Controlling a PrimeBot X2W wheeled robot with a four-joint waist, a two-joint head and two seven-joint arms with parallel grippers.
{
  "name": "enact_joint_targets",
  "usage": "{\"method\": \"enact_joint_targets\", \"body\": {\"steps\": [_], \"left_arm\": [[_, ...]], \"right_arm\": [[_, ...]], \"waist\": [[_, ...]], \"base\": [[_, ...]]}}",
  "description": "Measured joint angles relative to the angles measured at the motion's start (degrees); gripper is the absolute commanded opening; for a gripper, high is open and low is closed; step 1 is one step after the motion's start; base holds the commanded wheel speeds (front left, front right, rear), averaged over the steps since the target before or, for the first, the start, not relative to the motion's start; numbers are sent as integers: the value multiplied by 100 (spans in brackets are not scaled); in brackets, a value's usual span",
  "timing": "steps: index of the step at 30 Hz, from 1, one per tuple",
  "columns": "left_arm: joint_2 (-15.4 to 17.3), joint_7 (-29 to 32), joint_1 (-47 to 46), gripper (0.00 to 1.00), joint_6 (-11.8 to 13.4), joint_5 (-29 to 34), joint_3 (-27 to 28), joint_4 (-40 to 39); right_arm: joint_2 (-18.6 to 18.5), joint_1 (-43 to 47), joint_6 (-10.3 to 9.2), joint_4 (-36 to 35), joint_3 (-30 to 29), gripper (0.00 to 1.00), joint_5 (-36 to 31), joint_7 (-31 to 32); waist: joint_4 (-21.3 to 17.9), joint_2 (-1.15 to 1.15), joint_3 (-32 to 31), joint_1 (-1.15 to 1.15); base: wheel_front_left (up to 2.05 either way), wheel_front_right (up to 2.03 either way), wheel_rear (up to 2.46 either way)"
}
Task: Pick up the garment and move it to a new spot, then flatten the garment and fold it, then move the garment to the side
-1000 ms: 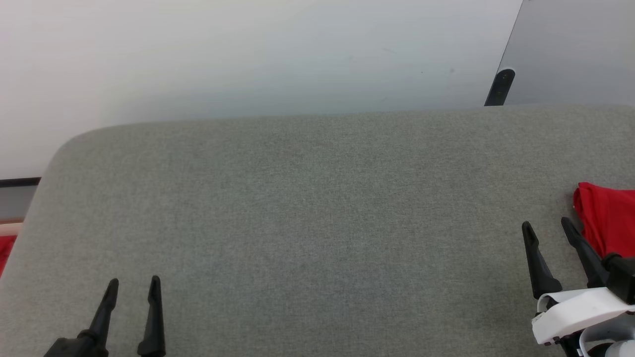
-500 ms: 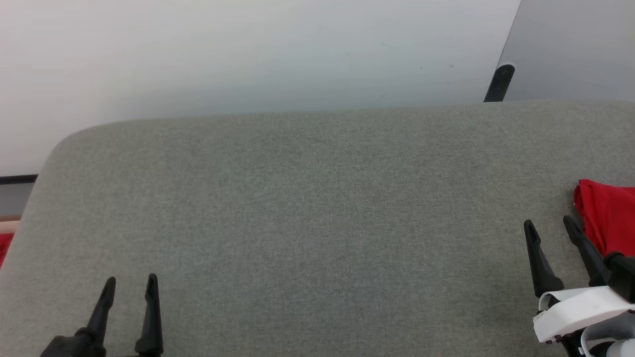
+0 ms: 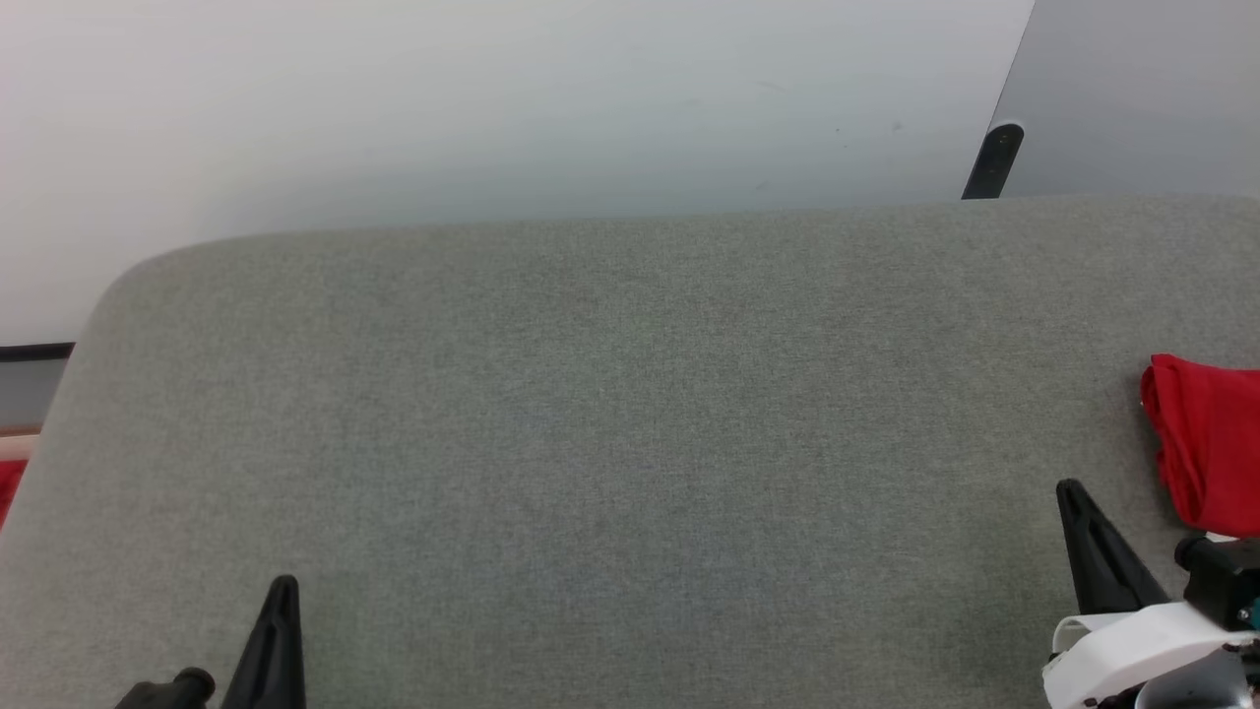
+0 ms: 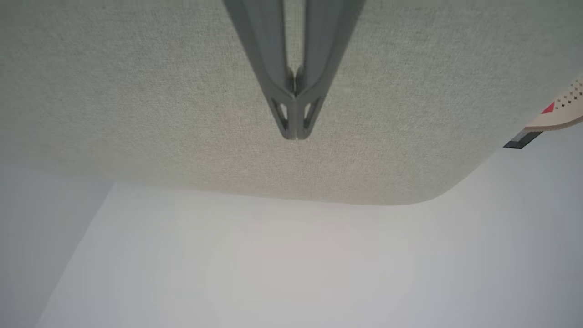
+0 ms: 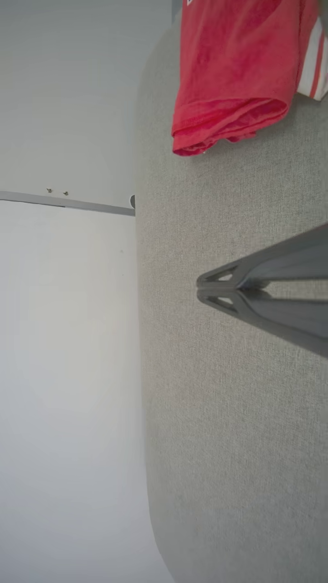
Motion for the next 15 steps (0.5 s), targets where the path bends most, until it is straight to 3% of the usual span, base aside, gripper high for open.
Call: {"method": "enact_joint_targets", "body": {"steps": [15], "left_arm": [[-101,425,-187,0,-2,-1479,8,185]], "right_arm": [[156,15,0,103,-119,0,1460,241]], "waist": [[11,0,-31,0]], "base": [[0,0,0]]}}
